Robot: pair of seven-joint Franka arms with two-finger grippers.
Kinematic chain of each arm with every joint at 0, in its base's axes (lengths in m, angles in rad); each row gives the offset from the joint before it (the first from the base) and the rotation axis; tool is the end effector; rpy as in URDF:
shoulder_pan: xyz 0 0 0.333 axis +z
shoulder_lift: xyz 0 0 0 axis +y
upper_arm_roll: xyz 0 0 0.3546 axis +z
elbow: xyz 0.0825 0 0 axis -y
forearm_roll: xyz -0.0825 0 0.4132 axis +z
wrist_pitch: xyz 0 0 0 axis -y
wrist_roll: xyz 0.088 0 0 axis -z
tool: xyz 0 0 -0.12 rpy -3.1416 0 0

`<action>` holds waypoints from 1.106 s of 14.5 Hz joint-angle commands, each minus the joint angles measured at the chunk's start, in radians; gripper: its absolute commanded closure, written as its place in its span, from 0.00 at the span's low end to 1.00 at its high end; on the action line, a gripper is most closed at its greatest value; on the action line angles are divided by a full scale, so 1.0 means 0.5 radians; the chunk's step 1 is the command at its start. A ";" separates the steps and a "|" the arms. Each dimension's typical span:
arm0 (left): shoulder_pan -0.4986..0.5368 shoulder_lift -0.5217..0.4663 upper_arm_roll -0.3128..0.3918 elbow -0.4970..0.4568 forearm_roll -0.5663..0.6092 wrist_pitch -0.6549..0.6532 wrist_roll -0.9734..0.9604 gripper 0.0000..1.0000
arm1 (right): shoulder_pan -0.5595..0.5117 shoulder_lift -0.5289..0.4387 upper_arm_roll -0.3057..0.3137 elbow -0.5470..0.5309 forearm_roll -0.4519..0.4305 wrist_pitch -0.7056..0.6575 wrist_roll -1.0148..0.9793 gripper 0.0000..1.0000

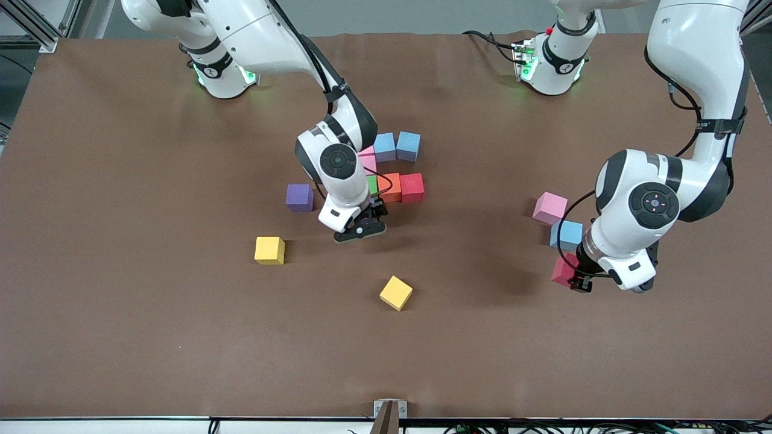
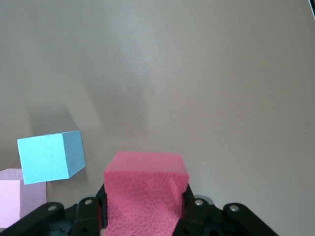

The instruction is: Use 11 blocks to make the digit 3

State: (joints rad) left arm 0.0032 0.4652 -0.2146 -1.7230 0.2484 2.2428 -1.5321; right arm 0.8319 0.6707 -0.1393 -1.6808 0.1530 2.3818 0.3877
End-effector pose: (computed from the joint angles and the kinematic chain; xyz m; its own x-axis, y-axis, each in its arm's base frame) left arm 0.7017 -0.1246 0.3326 0.3592 0.9267 0.1106 0.9284 -0.3669 0.0583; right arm 0.5517 0.4765 0.2138 0.9740 0.2249 0.0268 0.2258 -0.9735 -0.0359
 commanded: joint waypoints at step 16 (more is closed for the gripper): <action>0.018 0.008 -0.009 0.034 -0.043 -0.049 0.101 0.63 | 0.097 -0.022 0.015 -0.050 0.028 0.019 0.246 0.00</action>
State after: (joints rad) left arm 0.0041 0.4654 -0.2146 -1.7230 0.2474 2.2375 -1.5111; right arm 0.8711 0.6713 -0.1281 -1.6886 0.1531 2.3818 0.4828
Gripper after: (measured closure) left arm 0.458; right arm 0.000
